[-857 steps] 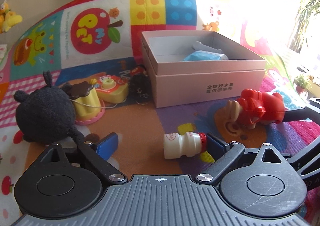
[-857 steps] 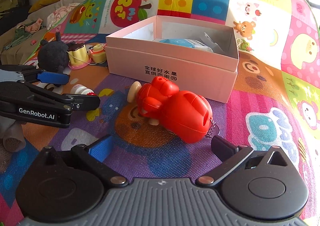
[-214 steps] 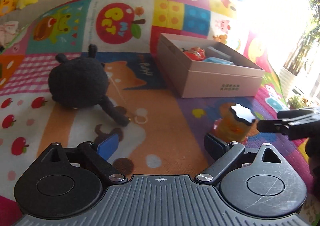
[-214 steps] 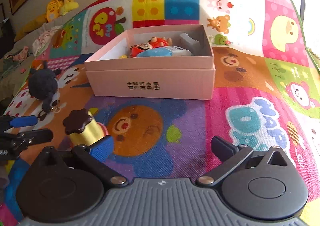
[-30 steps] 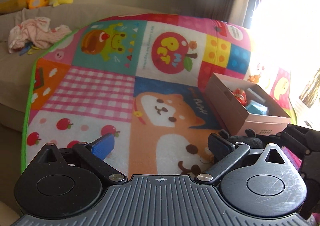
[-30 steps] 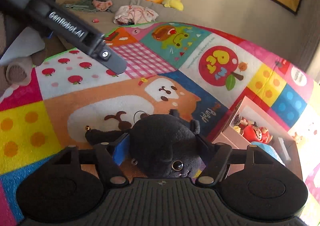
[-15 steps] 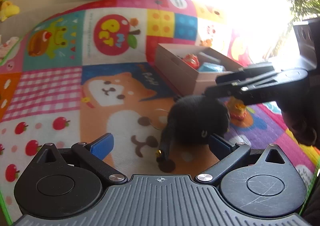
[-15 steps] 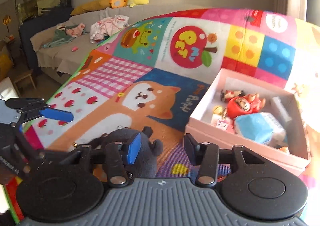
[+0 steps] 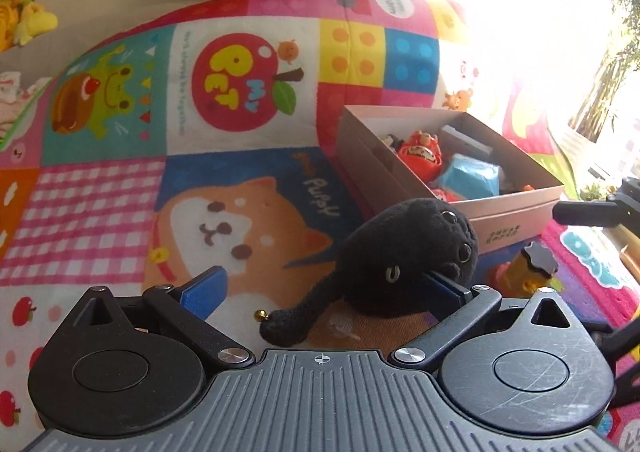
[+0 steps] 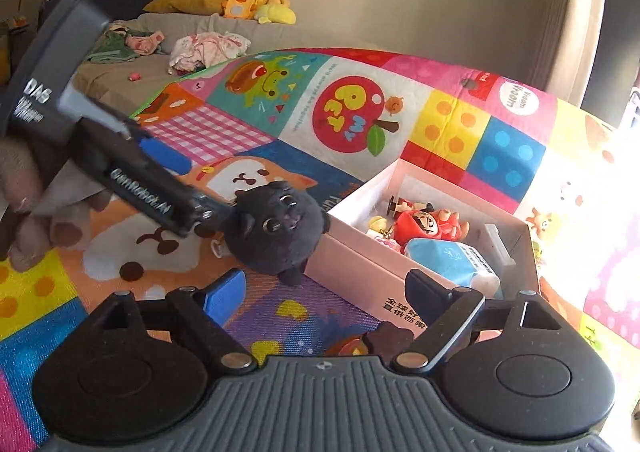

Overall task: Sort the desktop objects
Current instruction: 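Close the right tool on the plush cat while the left tool holds it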

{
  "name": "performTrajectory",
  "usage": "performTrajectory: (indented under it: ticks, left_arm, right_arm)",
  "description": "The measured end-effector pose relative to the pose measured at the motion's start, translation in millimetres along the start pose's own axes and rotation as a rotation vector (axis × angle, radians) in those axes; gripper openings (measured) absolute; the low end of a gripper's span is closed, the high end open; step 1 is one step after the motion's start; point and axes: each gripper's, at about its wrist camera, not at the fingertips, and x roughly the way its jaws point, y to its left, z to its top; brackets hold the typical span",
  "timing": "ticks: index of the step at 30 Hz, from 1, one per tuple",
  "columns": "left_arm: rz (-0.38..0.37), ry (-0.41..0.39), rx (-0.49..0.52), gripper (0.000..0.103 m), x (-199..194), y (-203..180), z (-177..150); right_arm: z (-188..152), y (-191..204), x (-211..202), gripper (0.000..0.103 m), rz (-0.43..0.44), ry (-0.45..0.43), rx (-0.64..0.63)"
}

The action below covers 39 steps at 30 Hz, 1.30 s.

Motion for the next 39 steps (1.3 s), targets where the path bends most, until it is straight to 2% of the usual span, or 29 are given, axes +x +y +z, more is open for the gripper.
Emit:
performTrajectory:
  ticks: [4, 9, 14, 17, 20, 22, 25, 27, 30, 32, 34, 36, 39]
  left_arm:
    - [-0.034, 0.018, 0.031, 0.103, 10, -10, 10]
    - [-0.078, 0.006, 0.039, 0.103, 11, -17, 21]
    - [-0.078, -0.027, 0.004, 0.103, 6, -10, 32]
    - [-0.067, -0.088, -0.067, 0.103, -7, 7, 35]
    - [-0.052, -0.147, -0.145, 0.103, -23, 28, 33]
    - [-0.033, -0.171, -0.172, 0.103, -33, 40, 28]
    - [-0.022, -0.184, -0.187, 0.103, -47, 54, 18]
    - [-0.031, -0.189, -0.182, 0.103, -56, 59, 11]
    - [-0.071, -0.19, -0.153, 0.103, -67, 62, -3]
    - [-0.112, -0.167, -0.118, 0.103, -69, 57, -14]
    - [-0.148, -0.128, -0.056, 0.103, -69, 45, -26]
    - [-0.177, -0.078, 0.022, 0.103, -64, 29, -38]
    - [-0.185, 0.004, 0.133, 0.103, -51, 0, -54]
  right_arm:
    - [6, 33, 21, 0.088, -0.086, -0.021, -0.114]
    - [16, 55, 52, 0.089, -0.16, -0.032, -0.211]
    - [17, 65, 72, 0.089, -0.16, -0.014, -0.269]
    - [16, 68, 75, 0.079, -0.16, -0.015, -0.276]
    - [23, 60, 72, 0.075, -0.13, -0.004, -0.198]
    - [33, 45, 68, 0.074, -0.076, 0.028, -0.082]
    - [46, 9, 58, 0.074, 0.103, 0.102, 0.173]
    - [49, -18, 52, 0.074, 0.256, 0.171, 0.368]
    - [41, -41, 57, 0.074, 0.411, 0.257, 0.56]
    - [33, -44, 64, 0.074, 0.428, 0.29, 0.599]
    - [25, -40, 67, 0.074, 0.371, 0.303, 0.582]
    - [20, -40, 62, 0.076, 0.382, 0.28, 0.584]
    - [23, -45, 44, 0.077, 0.351, 0.221, 0.55]
